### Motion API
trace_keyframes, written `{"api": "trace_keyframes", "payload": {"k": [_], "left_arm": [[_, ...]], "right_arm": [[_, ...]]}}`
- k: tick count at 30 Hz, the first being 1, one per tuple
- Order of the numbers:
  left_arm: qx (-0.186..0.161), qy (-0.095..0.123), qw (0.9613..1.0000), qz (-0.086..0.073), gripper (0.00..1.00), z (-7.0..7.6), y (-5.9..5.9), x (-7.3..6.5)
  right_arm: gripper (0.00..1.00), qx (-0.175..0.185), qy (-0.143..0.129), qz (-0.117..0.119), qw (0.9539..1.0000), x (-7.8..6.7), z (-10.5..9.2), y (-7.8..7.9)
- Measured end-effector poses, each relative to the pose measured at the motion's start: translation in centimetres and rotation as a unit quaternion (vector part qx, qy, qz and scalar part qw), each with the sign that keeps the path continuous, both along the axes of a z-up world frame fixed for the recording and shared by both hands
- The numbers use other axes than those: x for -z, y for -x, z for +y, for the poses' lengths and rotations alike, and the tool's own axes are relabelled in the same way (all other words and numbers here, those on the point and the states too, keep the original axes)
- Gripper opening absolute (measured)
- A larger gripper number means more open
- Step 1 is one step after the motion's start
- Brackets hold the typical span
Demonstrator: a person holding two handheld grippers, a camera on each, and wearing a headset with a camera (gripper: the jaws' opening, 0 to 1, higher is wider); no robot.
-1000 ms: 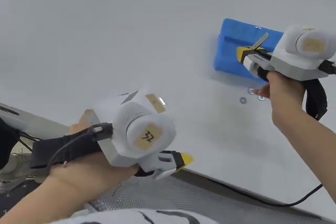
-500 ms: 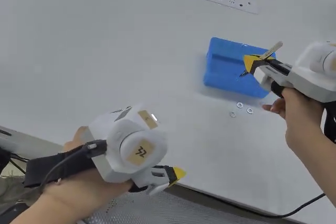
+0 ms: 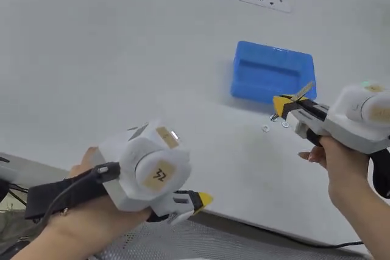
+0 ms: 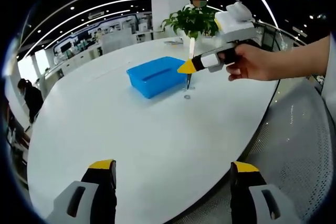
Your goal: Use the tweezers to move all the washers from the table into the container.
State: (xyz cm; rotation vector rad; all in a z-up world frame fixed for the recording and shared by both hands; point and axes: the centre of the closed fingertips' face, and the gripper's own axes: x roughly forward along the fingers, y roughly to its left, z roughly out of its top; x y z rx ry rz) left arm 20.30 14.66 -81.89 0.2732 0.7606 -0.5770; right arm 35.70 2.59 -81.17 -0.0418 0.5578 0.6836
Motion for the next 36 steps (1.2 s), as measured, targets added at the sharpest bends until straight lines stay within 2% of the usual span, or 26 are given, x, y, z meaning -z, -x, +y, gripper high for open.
{"api": "trace_keyframes", "payload": {"k": [6, 18, 29, 36], "left_arm": [[-0.001, -0.002, 1.0000, 0.002, 0.92, 0.1, 0.1, 0.1], [-0.001, -0.005, 1.0000, 0.005, 0.91, 0.2, 0.2, 0.1], [-0.001, -0.008, 1.0000, 0.006, 0.91, 0.2, 0.2, 0.2], [0.001, -0.010, 0.9999, 0.007, 0.91, 0.2, 0.2, 0.2]], "right_arm": [[0.04, 0.009, -0.001, 0.014, 0.9999, 1.3, -0.2, 0.2], [0.04, 0.024, -0.009, 0.013, 0.9996, 0.6, 0.2, 0.4], [0.04, 0.027, 0.008, -0.007, 0.9996, 0.4, -0.2, 1.3], [0.03, 0.017, 0.035, 0.002, 0.9992, 0.7, -0.2, 1.4]]}}
